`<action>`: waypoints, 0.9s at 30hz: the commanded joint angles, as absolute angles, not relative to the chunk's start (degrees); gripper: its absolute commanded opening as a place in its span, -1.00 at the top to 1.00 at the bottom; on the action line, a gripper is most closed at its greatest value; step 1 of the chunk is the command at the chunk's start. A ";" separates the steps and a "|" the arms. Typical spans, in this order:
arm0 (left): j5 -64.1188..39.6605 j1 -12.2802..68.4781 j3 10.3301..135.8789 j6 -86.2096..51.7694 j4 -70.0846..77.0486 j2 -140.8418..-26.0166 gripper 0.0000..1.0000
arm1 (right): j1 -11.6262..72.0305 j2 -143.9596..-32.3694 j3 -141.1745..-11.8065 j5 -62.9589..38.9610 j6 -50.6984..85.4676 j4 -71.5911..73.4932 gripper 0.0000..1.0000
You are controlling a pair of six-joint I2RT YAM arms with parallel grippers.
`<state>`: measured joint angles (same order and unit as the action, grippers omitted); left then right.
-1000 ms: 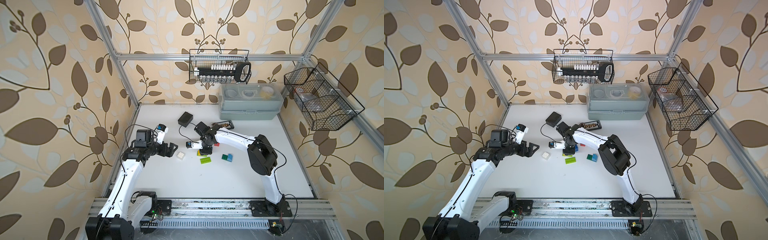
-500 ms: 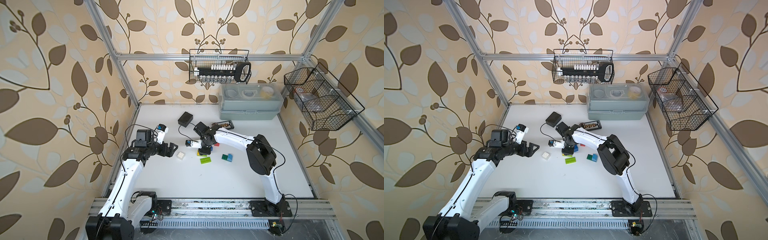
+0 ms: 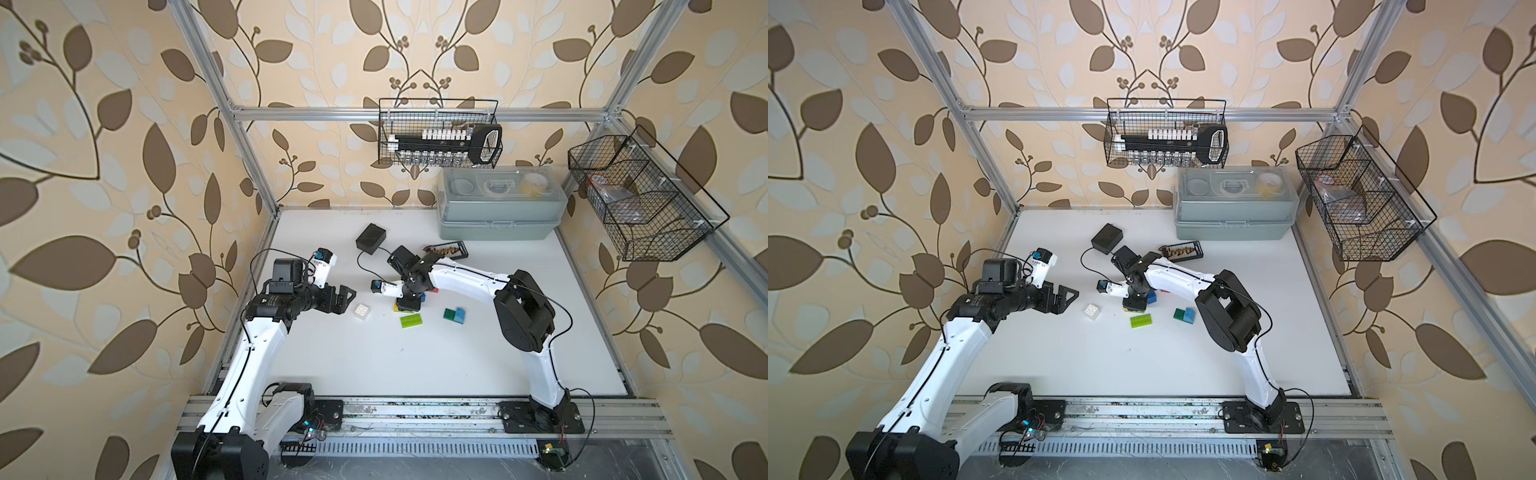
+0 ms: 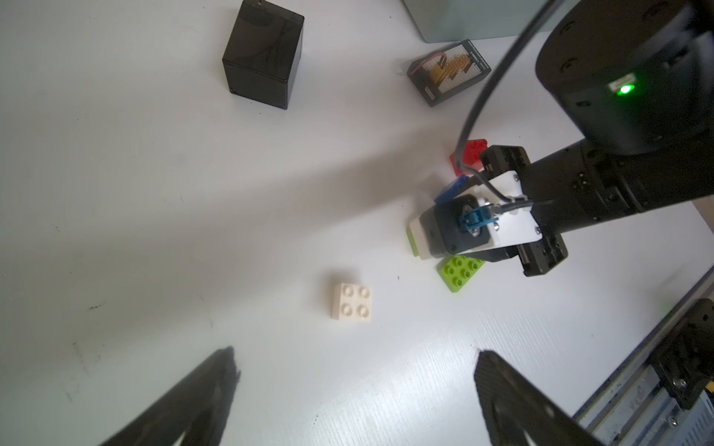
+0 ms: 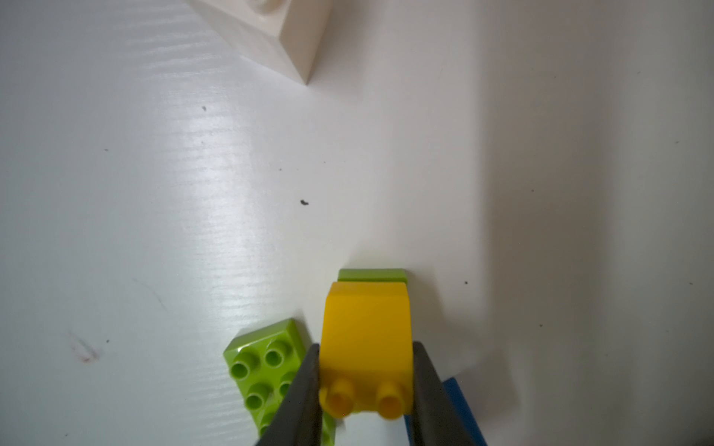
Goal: Assemble a fork with lego
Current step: Assemble the lego brick with the lego brick.
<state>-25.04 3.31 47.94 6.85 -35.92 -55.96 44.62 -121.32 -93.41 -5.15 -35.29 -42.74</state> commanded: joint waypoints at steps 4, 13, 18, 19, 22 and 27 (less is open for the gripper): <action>-25.32 2.72 48.48 7.34 -35.33 -55.90 -0.98 | 44.80 -124.02 -90.71 -2.81 -34.89 -47.66 1.00; -25.35 2.72 48.87 7.38 -35.35 -56.50 -0.98 | 44.53 -129.80 -97.80 -1.55 -36.21 -55.23 1.00; -25.48 2.72 48.87 7.38 -34.90 -57.26 -0.98 | 44.52 -130.30 -97.26 -0.22 -38.40 -55.40 1.00; -25.49 2.74 48.87 7.30 -34.83 -57.39 -0.98 | 44.50 -130.74 -97.82 -0.03 -38.47 -56.03 1.00; -25.49 2.72 48.93 7.12 -34.63 -57.40 -0.98 | 44.76 -132.18 -99.44 -0.31 -37.82 -57.32 1.00; -25.06 2.72 49.04 7.34 -35.16 -56.89 -0.98 | 45.00 -132.74 -99.53 -0.07 -36.41 -57.43 1.00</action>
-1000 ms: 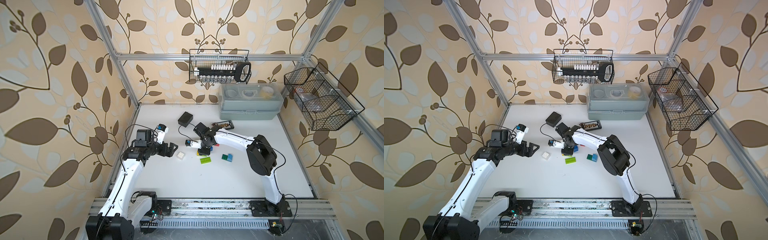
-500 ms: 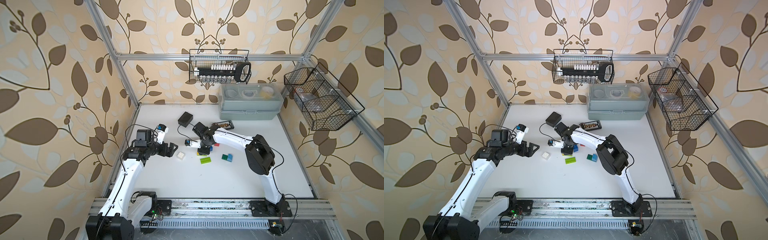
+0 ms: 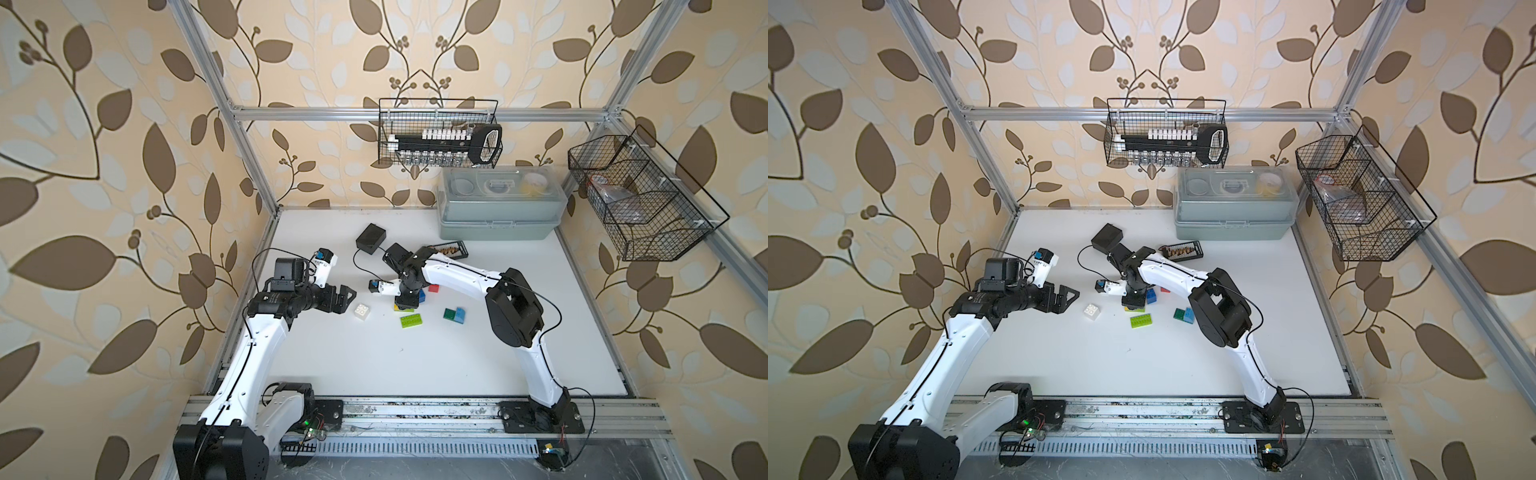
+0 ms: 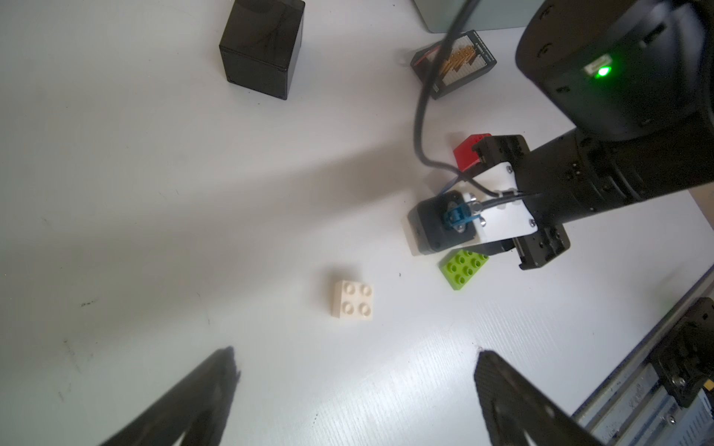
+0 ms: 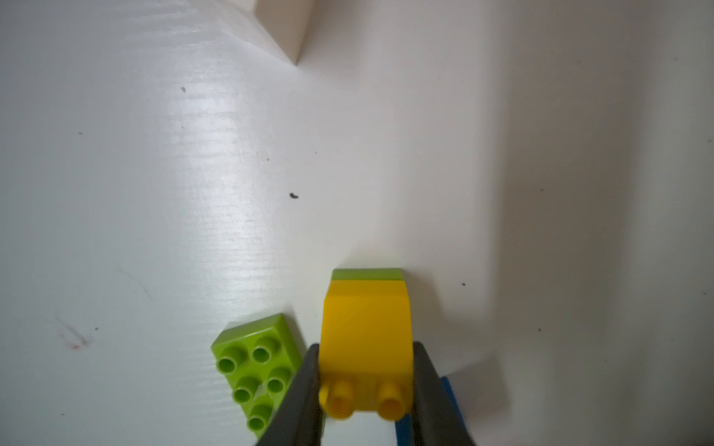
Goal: Assemble a fork with lego
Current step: Assemble the lego brick with the lego brick.
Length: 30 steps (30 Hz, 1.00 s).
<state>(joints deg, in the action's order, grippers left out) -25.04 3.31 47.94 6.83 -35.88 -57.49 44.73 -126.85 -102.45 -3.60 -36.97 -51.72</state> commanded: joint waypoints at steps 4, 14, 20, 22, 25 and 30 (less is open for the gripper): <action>-25.22 2.72 48.78 7.34 -35.40 -56.33 -0.98 | 45.02 -128.66 -95.76 -0.15 -35.80 -53.99 1.00; -25.77 2.72 49.22 7.01 -35.77 -55.66 -0.98 | 44.65 -124.02 -91.89 2.36 -32.78 -51.61 1.00; -26.27 2.79 49.48 6.78 -35.83 -55.94 -0.98 | 44.48 -122.35 -89.28 3.97 -32.60 -49.83 0.99; -26.45 2.81 49.57 6.55 -35.64 -56.15 -0.98 | 44.53 -122.04 -89.21 3.87 -32.32 -49.62 0.87; -26.63 2.81 49.85 6.25 -35.51 -56.51 -0.98 | 44.48 -120.93 -88.97 2.96 -31.67 -48.36 0.62; -26.80 2.81 50.27 6.15 -35.52 -56.60 -0.98 | 44.55 -119.21 -89.71 0.35 -29.89 -46.60 0.28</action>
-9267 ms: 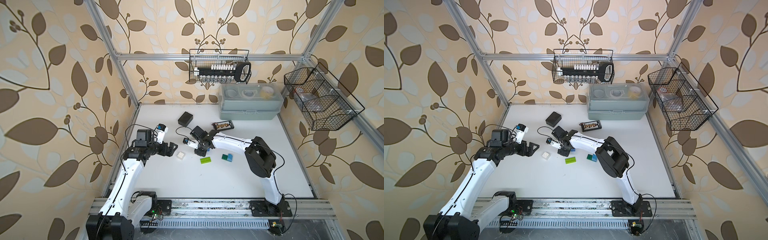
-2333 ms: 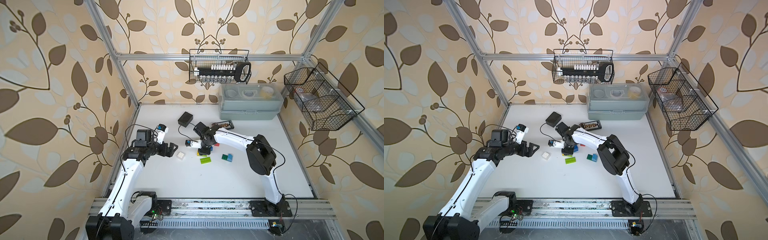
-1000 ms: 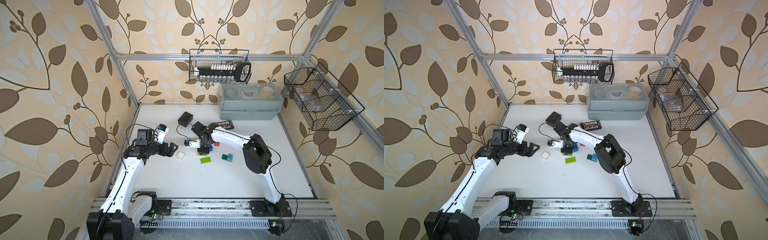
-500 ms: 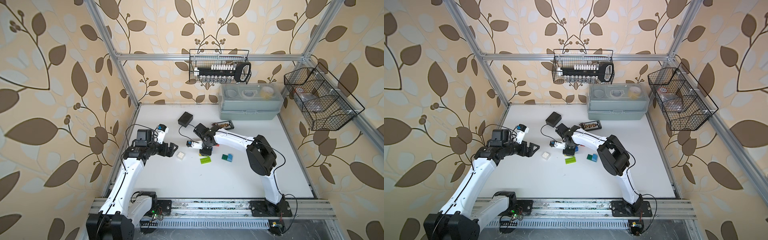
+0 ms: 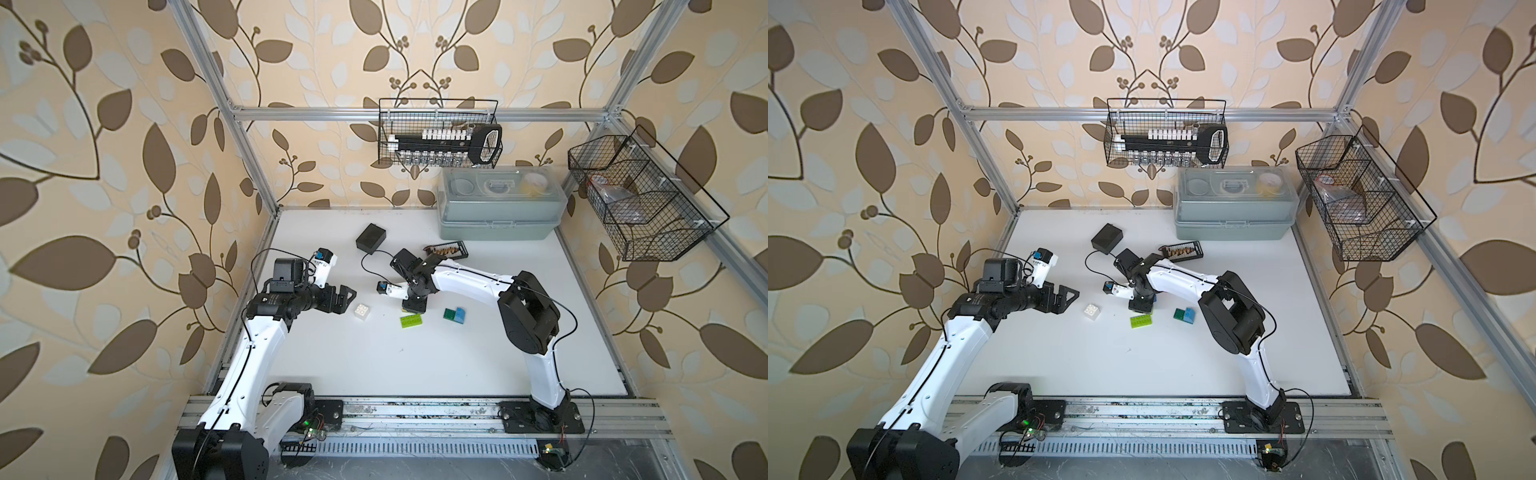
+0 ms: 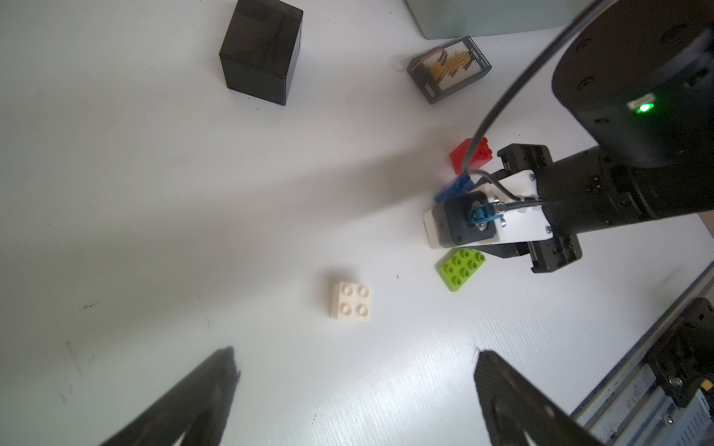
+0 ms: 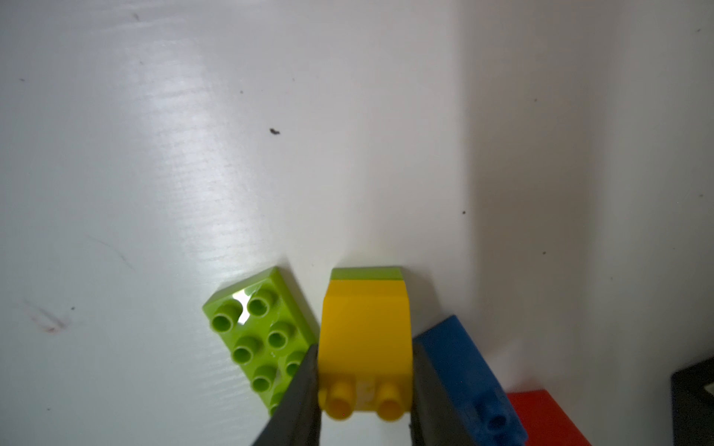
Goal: Assemble a fork with lego
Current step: Assemble the lego brick with the lego brick.
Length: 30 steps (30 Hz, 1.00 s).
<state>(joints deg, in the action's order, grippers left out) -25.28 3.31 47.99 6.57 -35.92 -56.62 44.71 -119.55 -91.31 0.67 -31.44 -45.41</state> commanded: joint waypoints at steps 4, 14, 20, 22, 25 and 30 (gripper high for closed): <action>-26.89 2.86 50.62 6.15 -35.60 -56.54 -0.98 | 44.52 -117.75 -90.89 -1.62 -28.12 -45.45 0.15; -27.51 2.90 52.90 6.85 -36.16 -57.03 -0.98 | 44.45 -112.80 -92.32 -3.87 -22.49 -41.98 -0.08; -28.38 3.42 54.76 7.65 -36.29 -58.74 -0.98 | 43.99 -111.18 -93.23 -0.82 -15.66 -39.40 -0.21; -28.61 3.77 55.18 7.73 -36.39 -59.23 -0.98 | 43.74 -111.42 -93.75 0.31 -13.13 -39.38 -0.28; -28.89 4.69 55.11 7.82 -35.91 -59.40 -0.98 | 43.11 -112.38 -94.92 2.03 -9.44 -39.99 -0.35; -28.88 7.21 54.01 7.59 -35.16 -59.81 -0.98 | 41.61 -115.62 -97.69 4.03 -3.54 -43.98 -0.39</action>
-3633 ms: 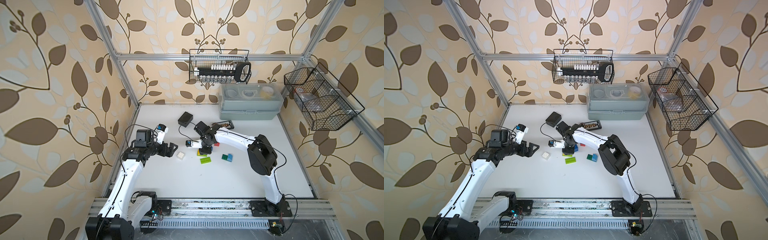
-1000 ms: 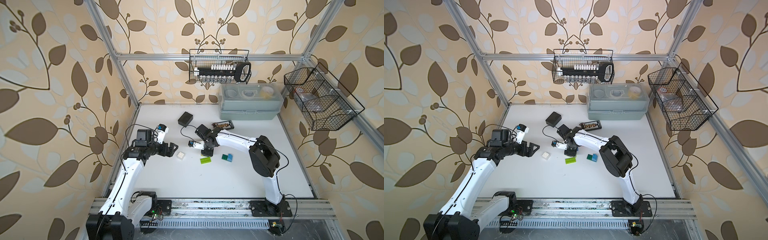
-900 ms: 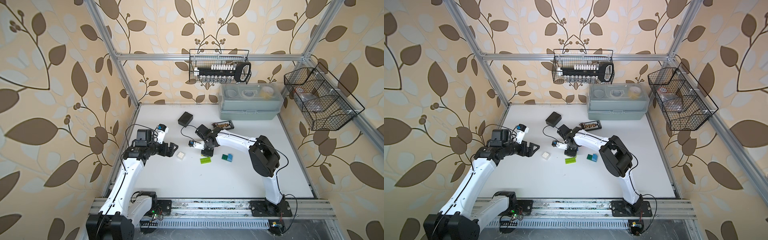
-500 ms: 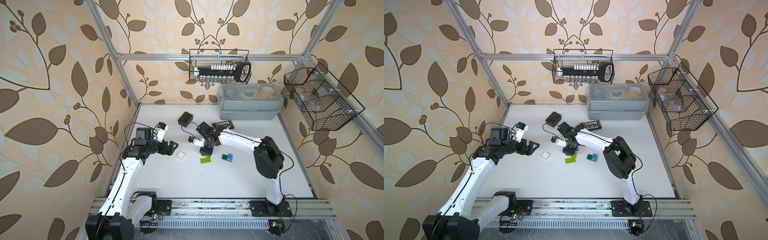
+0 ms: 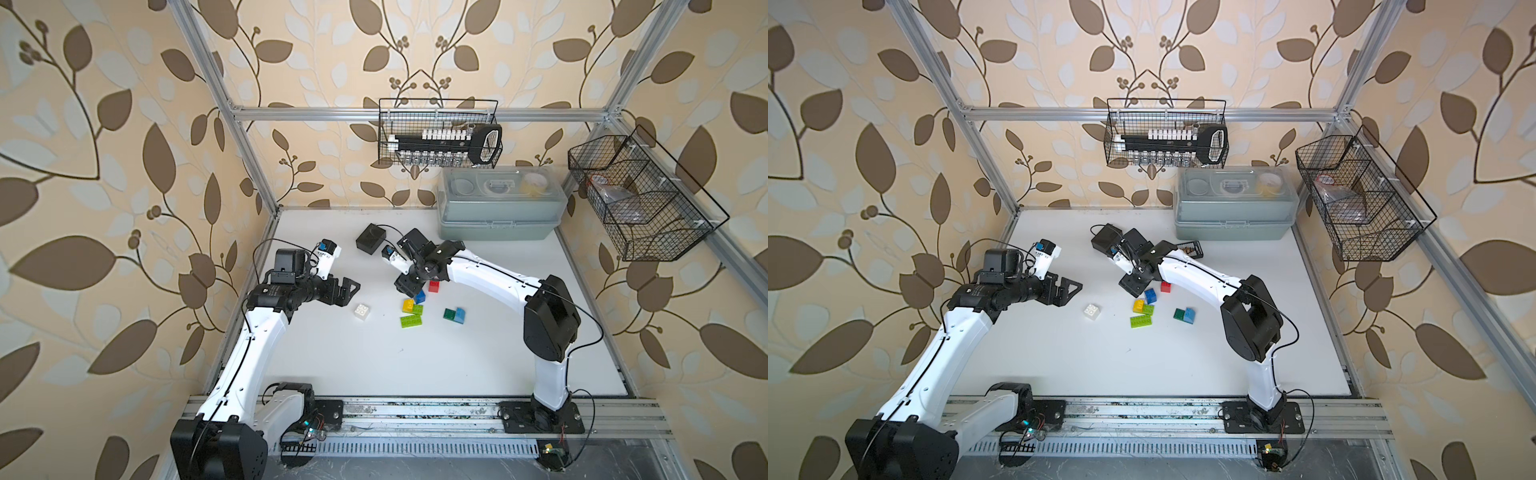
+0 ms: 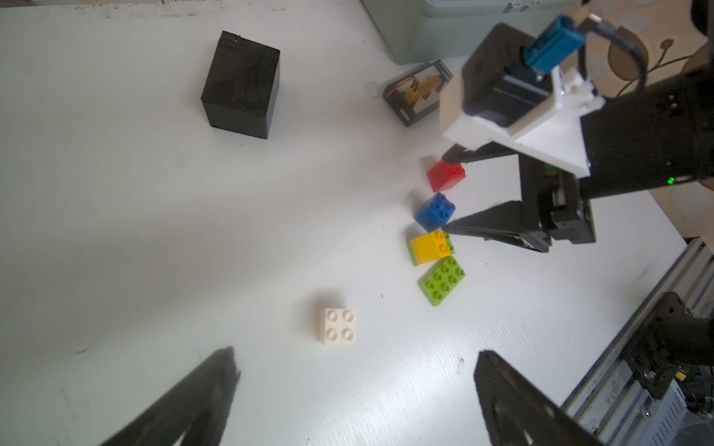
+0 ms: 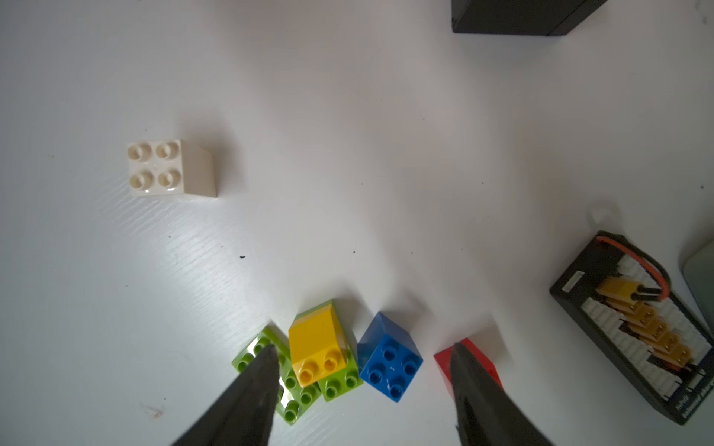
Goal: Assemble a fork with lego
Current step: Assemble the lego brick with the lego brick, then pick up the lego brick from the center of the board.
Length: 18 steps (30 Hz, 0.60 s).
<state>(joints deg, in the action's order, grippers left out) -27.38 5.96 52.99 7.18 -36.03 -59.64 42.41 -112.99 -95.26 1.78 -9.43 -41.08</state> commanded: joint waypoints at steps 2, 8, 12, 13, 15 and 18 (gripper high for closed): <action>-28.20 8.61 53.62 7.49 -35.16 -60.11 -0.98 | 40.77 -116.89 -98.61 3.90 -0.89 -45.33 -0.39; -27.15 11.31 51.20 6.17 -32.75 -60.41 -0.98 | 38.96 -119.58 -99.43 3.71 3.69 -47.70 -0.41; -26.85 12.93 50.80 5.80 -32.31 -61.34 -0.98 | 38.26 -120.90 -99.06 3.26 6.04 -48.05 -0.40; -26.49 13.30 50.72 5.80 -32.17 -61.59 -0.98 | 38.07 -121.18 -98.97 3.37 6.75 -48.16 -0.39; -25.95 13.70 50.64 5.73 -32.09 -61.94 -0.98 | 37.74 -121.59 -98.83 3.24 7.78 -48.43 -0.39; -25.67 13.89 50.34 5.59 -31.68 -62.22 -0.98 | 37.70 -121.99 -98.77 2.18 8.78 -48.60 -0.36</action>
<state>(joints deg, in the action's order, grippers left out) -26.52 13.37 51.09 5.98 -33.52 -62.15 37.67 -120.46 -97.97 2.94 6.15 -47.27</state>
